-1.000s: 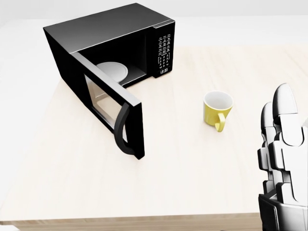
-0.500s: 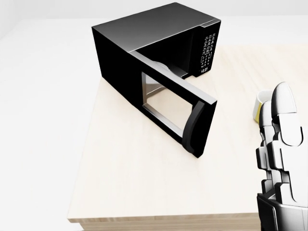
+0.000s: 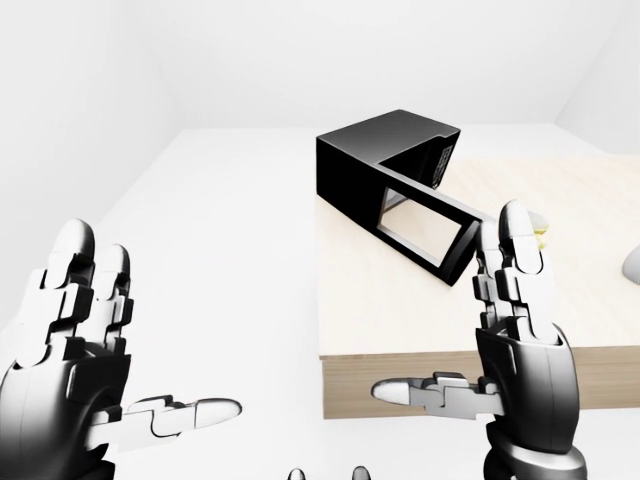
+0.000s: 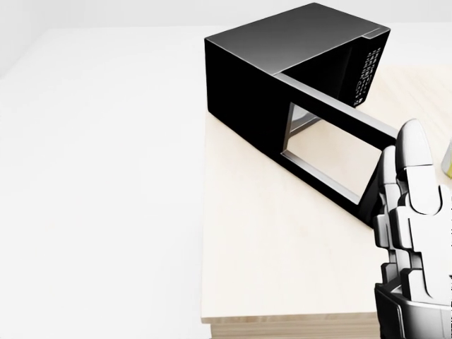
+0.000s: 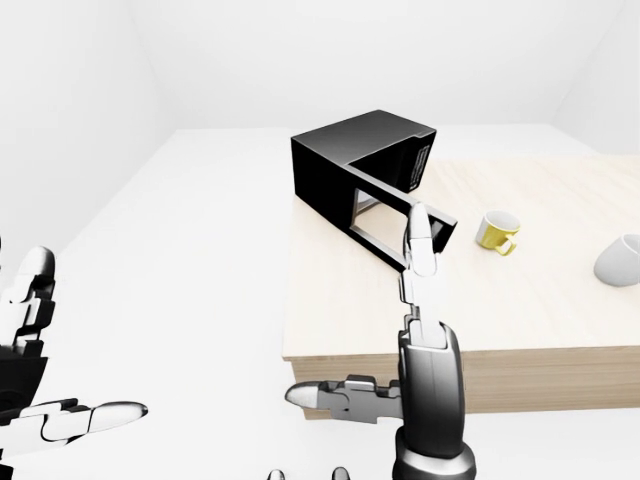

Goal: Close the microwave.

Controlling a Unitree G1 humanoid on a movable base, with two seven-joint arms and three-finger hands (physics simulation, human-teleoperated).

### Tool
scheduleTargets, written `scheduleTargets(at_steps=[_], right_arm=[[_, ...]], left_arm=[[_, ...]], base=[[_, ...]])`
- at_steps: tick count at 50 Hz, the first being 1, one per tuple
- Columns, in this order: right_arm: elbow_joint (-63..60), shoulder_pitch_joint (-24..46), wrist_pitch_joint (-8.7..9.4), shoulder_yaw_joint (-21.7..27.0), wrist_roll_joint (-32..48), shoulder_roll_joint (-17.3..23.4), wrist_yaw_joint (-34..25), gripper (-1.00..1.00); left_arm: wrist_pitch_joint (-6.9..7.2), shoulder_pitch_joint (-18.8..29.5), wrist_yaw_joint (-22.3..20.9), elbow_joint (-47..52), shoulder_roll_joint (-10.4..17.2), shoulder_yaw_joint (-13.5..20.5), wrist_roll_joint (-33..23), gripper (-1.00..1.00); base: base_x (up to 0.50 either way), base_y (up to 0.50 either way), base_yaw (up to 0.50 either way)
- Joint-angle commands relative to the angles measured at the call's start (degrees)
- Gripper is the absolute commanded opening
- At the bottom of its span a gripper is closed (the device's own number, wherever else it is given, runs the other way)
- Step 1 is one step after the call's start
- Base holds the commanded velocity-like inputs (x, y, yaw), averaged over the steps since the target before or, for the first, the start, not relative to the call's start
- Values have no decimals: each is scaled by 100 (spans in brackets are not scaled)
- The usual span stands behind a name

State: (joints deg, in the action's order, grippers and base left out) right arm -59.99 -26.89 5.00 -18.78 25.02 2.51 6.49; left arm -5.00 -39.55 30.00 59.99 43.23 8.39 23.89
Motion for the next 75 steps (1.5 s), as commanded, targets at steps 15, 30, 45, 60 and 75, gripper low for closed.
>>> scheduleTargets(at_steps=[15, 30, 45, 60, 75], right_arm=[[0, 57, 0, -50, 107, -92, 19, 100], [0, -32, 0, -23, -86, -159, -117, 100], [0, -3, 0, -56, -23, -145, -101, 100], [0, 12, 0, -71, -79, -9, 19, 100], [-1, 97, 0, -227, -57, 311, 240, 100]], left_arm=[[0, -136, 0, 1, -305, -172, -594, 100], [0, -248, 0, 1, -63, -147, -487, 100], [0, -195, 0, 1, -155, -258, -612, 100], [0, -145, 0, 1, -313, -236, -581, 100], [0, -189, 0, 1, -312, -224, -533, 100]], base=[[0, 0, 0], [14, 0, 0], [50, 0, 0], [34, 0, 0], [0, 0, 0]])
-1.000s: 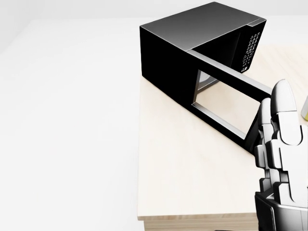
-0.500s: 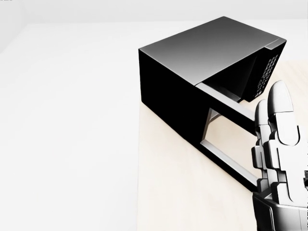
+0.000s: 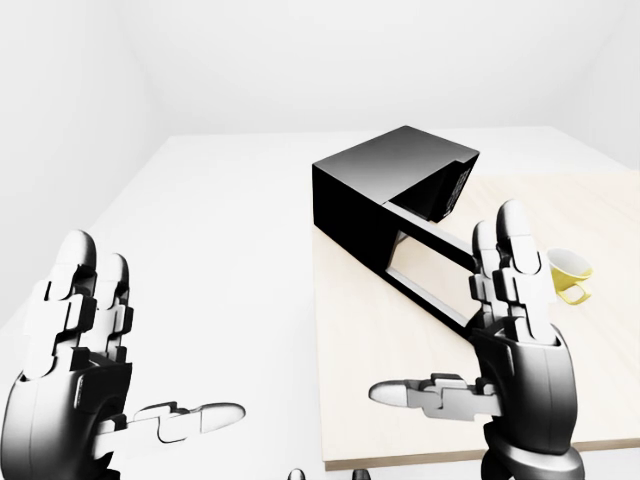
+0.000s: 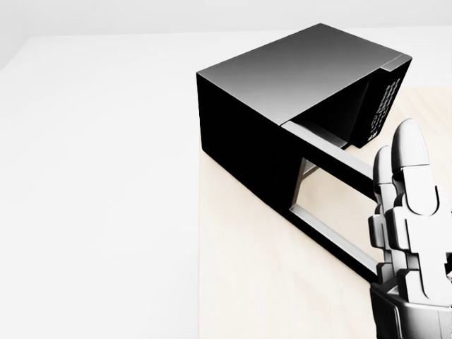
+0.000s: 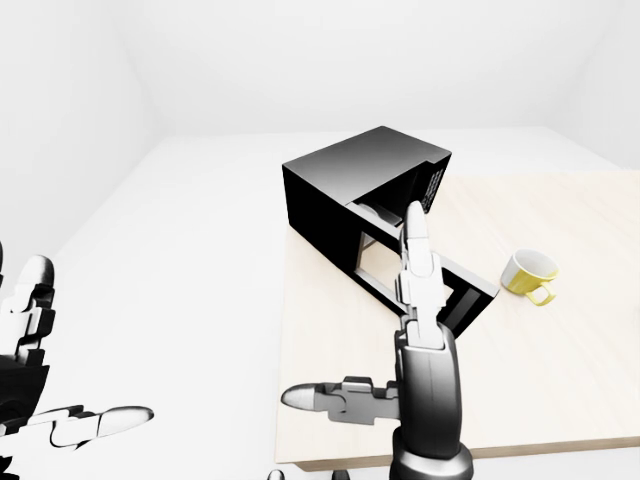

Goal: Close the microwave.

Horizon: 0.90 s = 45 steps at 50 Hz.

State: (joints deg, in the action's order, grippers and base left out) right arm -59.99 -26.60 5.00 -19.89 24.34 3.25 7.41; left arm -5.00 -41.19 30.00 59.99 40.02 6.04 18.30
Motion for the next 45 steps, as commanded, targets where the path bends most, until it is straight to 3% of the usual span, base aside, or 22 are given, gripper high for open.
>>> scheduleTargets(at_steps=[1, 9, 23, 38, 45], right_arm=[[9, 113, 0, -150, -9, 300, 205, 100], [599, 352, 0, -259, -243, 525, 423, 100], [2551, 930, 0, 1, -496, 182, 372, 100], [4075, 1457, -563, 518, -567, -170, 324, 100], [5011, 1858, -935, 932, -598, -291, 361, 100]], left_arm=[[0, -23, 0, 1, 21, 15, 39, 100], [0, -3, 0, 1, 51, 54, 92, 100], [0, 72, 0, 0, 3, 44, 101, 100], [0, 184, 0, 0, -166, 13, 71, 100], [0, 224, 0, 0, -226, -15, 44, 100]], base=[[0, 0, 0], [0, 0, 0], [0, 0, 0], [0, 0, 0], [0, 0, 0]])
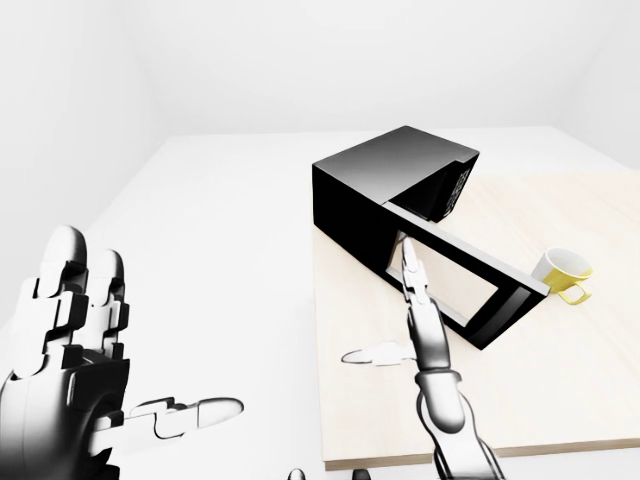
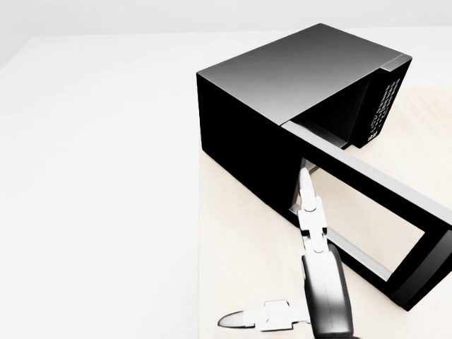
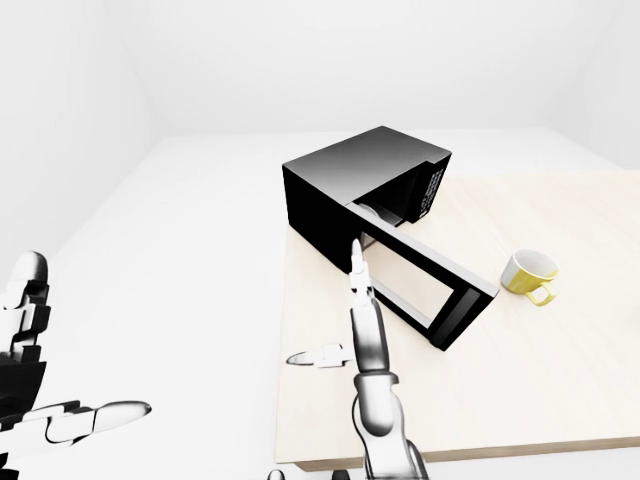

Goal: Close the microwave.

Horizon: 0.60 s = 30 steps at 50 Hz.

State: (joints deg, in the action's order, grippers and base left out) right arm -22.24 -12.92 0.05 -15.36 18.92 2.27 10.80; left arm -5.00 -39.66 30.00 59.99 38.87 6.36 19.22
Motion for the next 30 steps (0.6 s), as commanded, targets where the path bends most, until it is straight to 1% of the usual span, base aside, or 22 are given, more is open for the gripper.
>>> scheduleTargets(at_steps=[1, 5, 16, 21, 27, 30], right_arm=[[1350, 538, -483, 536, -56, -209, 20, 100], [1708, 697, -505, 719, -87, -261, 13, 100], [1845, 750, -505, 830, -35, -322, -11, 100], [1891, 770, -505, 848, -32, -321, -4, 100], [2106, 978, -505, 975, -22, -300, 34, 100], [2201, 1100, -505, 1069, -51, -290, 30, 100]], left_arm=[[0, 84, 0, 0, -140, -59, -62, 100], [0, 132, -25, -1, -257, -78, -91, 100], [0, 97, -75, -1, -312, -90, -127, 100], [0, 98, -122, -1, -379, -135, -184, 100], [0, 89, -168, -1, -421, -170, -223, 100], [0, 78, -156, -1, -400, -161, -208, 100]], base=[[0, 0, 0], [0, 0, 0], [0, 0, 0], [0, 0, 0], [0, 0, 0], [0, 0, 0]])
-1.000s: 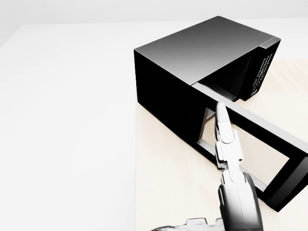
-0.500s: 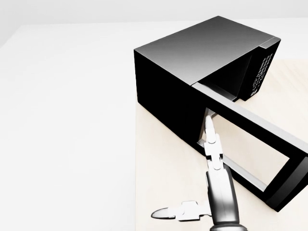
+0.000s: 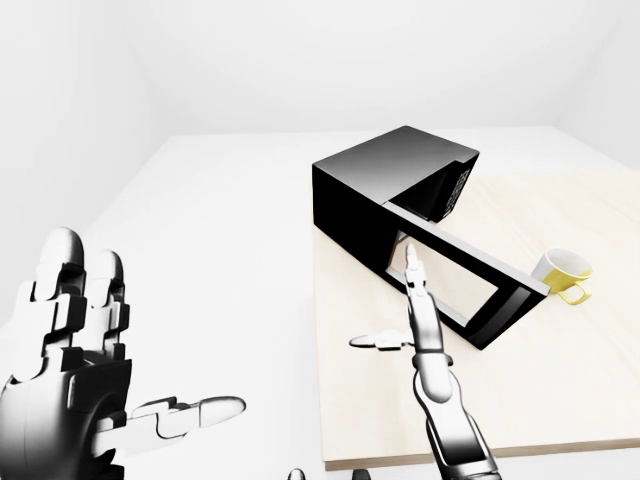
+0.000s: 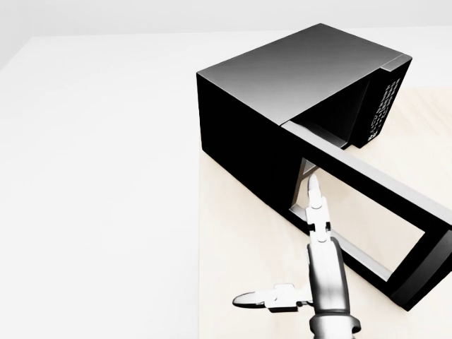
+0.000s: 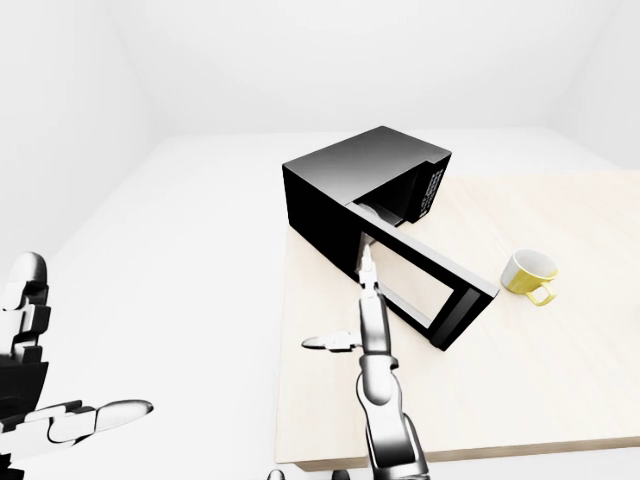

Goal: Close the microwave.

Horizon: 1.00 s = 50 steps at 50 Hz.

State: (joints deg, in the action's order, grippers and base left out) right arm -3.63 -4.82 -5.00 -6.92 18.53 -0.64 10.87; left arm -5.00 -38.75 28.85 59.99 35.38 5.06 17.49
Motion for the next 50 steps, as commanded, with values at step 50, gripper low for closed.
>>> scheduleTargets(at_steps=[50], right_arm=[[3075, 2946, 0, 851, -449, 354, 234, 100]], left_arm=[[0, -237, 6, 0, 58, 16, -14, 100]], base=[[0, 0, 0]])
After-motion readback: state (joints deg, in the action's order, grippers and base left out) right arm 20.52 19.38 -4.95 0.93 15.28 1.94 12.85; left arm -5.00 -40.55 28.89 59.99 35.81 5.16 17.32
